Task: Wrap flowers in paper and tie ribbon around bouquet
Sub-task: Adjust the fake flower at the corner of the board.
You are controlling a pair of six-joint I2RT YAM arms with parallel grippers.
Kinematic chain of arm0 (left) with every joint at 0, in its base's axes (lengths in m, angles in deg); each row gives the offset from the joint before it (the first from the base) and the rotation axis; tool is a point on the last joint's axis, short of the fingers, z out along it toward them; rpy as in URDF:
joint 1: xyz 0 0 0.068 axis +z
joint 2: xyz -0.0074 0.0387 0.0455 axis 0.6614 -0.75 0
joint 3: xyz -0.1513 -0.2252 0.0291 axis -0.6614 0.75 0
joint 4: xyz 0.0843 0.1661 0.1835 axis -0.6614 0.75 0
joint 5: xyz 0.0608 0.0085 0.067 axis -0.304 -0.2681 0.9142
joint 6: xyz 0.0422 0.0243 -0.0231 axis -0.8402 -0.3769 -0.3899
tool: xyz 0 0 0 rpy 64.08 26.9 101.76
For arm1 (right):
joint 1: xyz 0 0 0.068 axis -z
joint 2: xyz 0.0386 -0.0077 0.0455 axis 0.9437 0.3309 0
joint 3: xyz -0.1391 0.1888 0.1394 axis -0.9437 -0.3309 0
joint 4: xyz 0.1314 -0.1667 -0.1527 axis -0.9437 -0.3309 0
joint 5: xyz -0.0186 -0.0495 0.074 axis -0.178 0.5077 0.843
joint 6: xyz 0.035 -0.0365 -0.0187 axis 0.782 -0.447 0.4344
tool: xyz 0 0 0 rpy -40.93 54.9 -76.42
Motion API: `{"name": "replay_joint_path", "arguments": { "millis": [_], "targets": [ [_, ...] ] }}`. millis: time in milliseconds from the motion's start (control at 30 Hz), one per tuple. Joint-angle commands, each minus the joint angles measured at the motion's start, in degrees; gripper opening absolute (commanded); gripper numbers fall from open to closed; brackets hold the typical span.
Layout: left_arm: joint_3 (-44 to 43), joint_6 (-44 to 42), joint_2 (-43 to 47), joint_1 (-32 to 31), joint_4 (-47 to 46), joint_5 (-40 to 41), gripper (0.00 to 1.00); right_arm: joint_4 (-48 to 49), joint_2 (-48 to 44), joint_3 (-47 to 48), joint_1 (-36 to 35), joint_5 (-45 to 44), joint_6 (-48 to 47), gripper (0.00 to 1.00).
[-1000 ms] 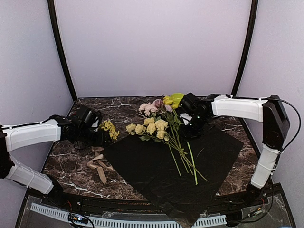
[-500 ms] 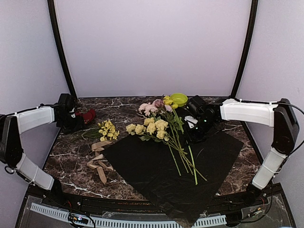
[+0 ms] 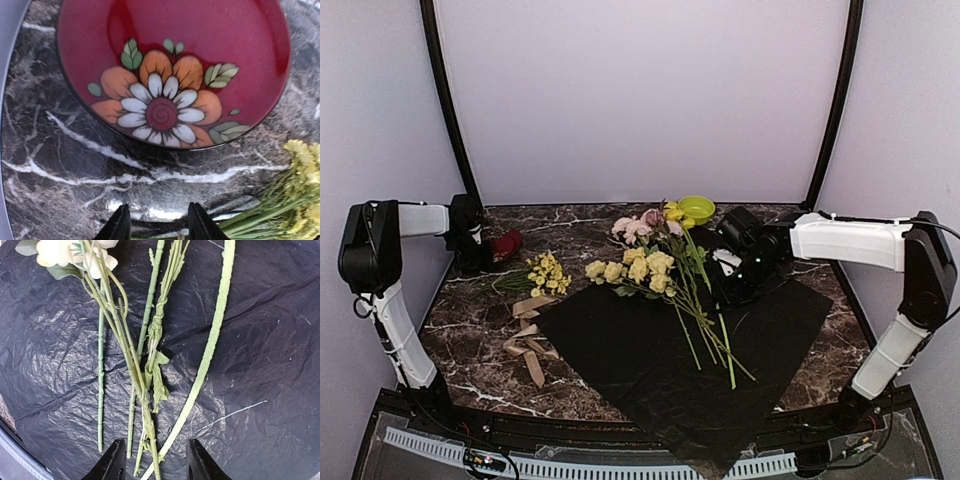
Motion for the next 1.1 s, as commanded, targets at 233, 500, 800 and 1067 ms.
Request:
{"name": "replay_joint_path", "arguments": {
  "millis": [233,500,800,1067],
  "targets": [
    [5.2,0.4,-3.3,0.1,1.7,-0.4,0.35,0.5,-2.5,-2.8,-0.4,-0.8,0.3,0.42],
    [20.6,8.2,11.0,-0.8,-5.9,-4.2,0.29,0.4,-2.5,-2.3,-0.4,-0.6,0.2,0.42],
    [15.2,0.3,18.1,-1.6,0.3,-1.1,0.38,-0.8,-5.3,-3.2,-0.8,-0.9,0.3,0.43],
    [13.4,-7.6,15.7,-2.1,8.2,-5.7,0.72,-0.9,-6.1,-4.2,-0.9,-1.1,0.2,0.44]
  ]
}}
